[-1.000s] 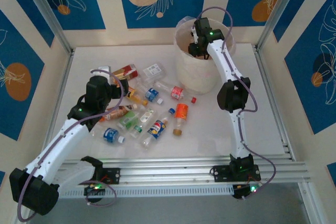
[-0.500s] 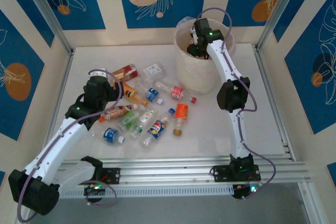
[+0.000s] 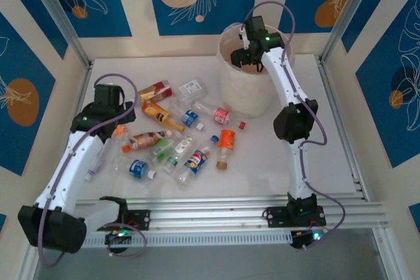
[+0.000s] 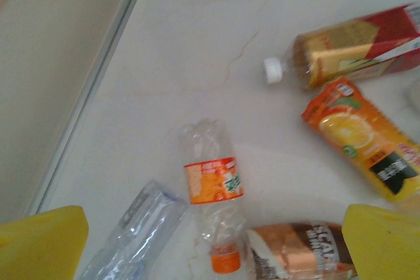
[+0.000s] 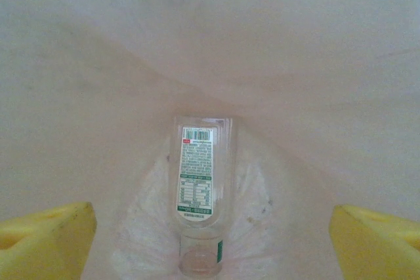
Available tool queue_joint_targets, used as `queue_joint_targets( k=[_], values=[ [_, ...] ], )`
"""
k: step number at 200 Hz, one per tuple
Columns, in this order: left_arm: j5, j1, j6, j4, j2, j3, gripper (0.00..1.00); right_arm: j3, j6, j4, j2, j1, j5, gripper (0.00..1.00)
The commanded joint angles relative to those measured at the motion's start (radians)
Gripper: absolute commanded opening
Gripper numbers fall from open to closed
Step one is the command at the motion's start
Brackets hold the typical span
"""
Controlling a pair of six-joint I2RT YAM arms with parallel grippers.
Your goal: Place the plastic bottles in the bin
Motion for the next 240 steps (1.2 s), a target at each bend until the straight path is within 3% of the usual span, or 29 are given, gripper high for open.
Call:
queue_joint_targets(
  k=[1, 10, 85, 139, 189, 240],
  values=[
    [0.015, 0.049, 0.023, -0.127, 0.054, 0.039, 1.0, 0.033, 0.011, -0.02, -0.095, 0.007, 0.014, 0.97],
    [0.027, 0.073, 0.019, -0.14, 0.074, 0.032, 1.0, 0.03, 0.017, -0.023, -0.114, 0.008, 0.018, 1.0],
    [0.163, 0.307, 0.053, -0.168, 0.23, -0.051, 0.99, -0.14, 0.101, 0.022, -0.334, 0.022, 0.136, 0.99],
    [0.25, 0.386, 0.093, -0.182, 0.311, -0.051, 0.9, -0.273, 0.113, 0.105, -0.478, 0.065, 0.21, 0.99],
    [0.201, 0.454, 0.09, -0.187, 0.396, -0.045, 0.89, -0.324, 0.084, 0.145, -0.523, 0.112, 0.299, 0.99],
    [0.206, 0.466, 0.101, -0.158, 0.449, -0.053, 0.89, -0.346, 0.096, 0.162, -0.537, 0.138, 0.323, 0.99]
  ],
)
